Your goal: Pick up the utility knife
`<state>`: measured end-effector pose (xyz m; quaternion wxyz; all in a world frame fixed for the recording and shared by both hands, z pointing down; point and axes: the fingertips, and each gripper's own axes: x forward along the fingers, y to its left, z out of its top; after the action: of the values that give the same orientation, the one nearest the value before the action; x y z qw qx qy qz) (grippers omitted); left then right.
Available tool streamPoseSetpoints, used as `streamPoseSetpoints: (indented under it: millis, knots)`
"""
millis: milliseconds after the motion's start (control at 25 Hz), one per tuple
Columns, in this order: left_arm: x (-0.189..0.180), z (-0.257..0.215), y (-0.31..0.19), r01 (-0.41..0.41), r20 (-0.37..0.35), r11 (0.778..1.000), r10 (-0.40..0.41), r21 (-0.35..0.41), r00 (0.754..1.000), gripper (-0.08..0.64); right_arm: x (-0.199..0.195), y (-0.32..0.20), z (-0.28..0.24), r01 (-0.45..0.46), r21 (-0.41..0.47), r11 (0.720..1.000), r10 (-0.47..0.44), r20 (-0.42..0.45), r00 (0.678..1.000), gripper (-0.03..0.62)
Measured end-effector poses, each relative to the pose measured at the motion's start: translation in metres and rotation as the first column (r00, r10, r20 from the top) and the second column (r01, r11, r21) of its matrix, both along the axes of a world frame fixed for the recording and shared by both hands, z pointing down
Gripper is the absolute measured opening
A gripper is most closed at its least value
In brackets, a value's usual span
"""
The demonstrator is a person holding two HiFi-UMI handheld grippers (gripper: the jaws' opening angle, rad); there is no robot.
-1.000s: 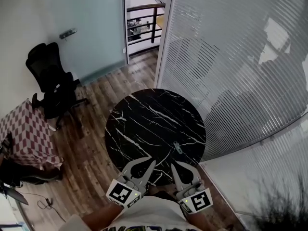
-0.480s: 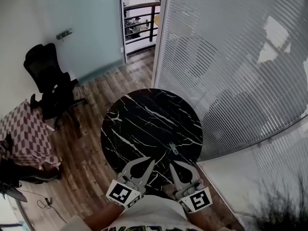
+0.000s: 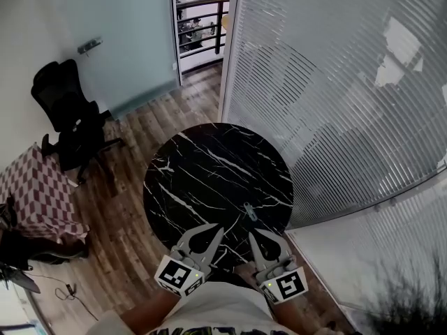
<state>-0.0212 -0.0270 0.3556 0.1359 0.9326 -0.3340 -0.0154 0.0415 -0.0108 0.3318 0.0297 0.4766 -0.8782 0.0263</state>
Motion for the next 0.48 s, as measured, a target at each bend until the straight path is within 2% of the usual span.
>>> streamPoseSetpoints:
  millis: [480]
  knots:
    - [0.016,0.028,-0.009,-0.047,0.035,0.998,0.048,-0.039,0.998,0.005,0.009,-0.009,0.039,-0.011,-0.075,0.997,0.009,-0.030,1.000,0.003]
